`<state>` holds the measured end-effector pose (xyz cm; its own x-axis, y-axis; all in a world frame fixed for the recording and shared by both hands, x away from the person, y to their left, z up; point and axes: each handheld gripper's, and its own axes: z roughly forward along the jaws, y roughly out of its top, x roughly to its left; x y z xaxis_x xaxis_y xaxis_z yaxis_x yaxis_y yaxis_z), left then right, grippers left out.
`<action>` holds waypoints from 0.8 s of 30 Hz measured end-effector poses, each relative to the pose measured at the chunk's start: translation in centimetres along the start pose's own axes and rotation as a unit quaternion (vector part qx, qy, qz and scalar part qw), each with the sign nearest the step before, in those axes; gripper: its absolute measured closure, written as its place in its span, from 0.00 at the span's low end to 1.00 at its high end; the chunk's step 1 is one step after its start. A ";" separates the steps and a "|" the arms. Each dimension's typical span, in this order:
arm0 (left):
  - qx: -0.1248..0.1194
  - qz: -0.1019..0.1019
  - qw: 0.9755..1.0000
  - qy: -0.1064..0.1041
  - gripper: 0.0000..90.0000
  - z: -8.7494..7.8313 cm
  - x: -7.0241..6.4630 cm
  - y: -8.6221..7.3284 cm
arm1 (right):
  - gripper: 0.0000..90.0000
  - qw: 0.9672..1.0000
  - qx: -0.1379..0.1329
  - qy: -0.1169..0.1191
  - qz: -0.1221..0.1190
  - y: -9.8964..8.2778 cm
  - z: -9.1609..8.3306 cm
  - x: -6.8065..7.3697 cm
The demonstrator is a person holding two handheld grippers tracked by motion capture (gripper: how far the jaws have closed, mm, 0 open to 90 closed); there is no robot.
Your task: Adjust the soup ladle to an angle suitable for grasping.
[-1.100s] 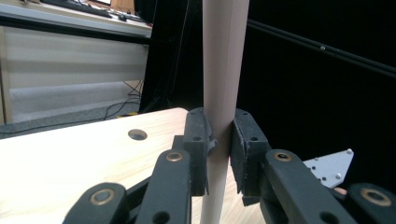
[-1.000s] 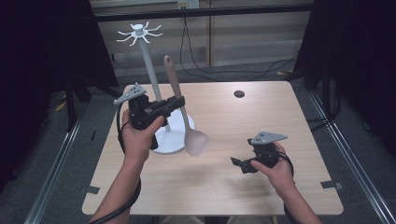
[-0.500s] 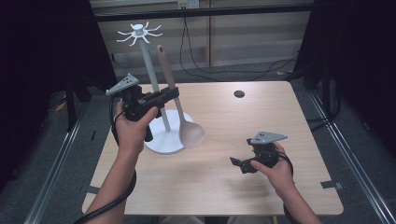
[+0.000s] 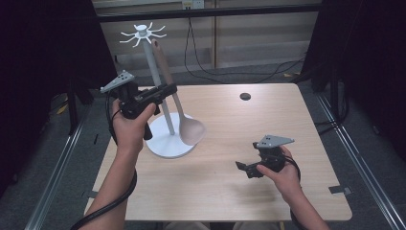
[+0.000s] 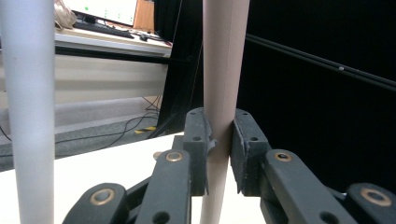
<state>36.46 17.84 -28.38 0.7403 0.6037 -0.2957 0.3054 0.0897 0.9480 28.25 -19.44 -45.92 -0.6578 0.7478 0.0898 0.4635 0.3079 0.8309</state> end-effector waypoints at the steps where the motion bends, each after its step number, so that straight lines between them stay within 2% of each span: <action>1: 0.000 0.000 1.000 0.000 0.87 0.0 0.0 0.0 | 0.01 1.000 0.000 0.000 0.000 0.0 0.0 0.0; 5: -0.003 -0.008 1.000 0.000 0.87 0.0 0.2 -0.1 | 0.01 1.000 0.001 0.000 0.000 0.0 0.0 0.0; 8: -0.002 -0.009 1.000 -0.002 0.87 0.0 0.3 -0.2 | 0.01 1.000 0.001 0.000 -0.001 0.0 0.0 0.0; 9: 0.001 -0.003 1.000 0.002 0.87 0.0 0.4 -0.2 | 0.01 1.000 0.001 0.000 -0.001 0.0 0.0 0.0; 15: -0.004 -0.013 1.000 0.000 0.87 0.1 0.8 -0.2 | 0.01 1.000 0.001 0.002 -0.002 0.0 0.0 0.0; 24: -0.004 -0.003 1.000 0.009 0.87 0.0 1.1 -0.1 | 0.01 1.000 0.002 0.002 -0.003 0.0 0.1 0.0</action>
<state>37.27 18.49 -28.82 0.7272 0.6176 -0.2996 0.3058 0.0993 0.9469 28.26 -19.37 -45.93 -0.6628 0.7437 0.0879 0.4620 0.3136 0.8296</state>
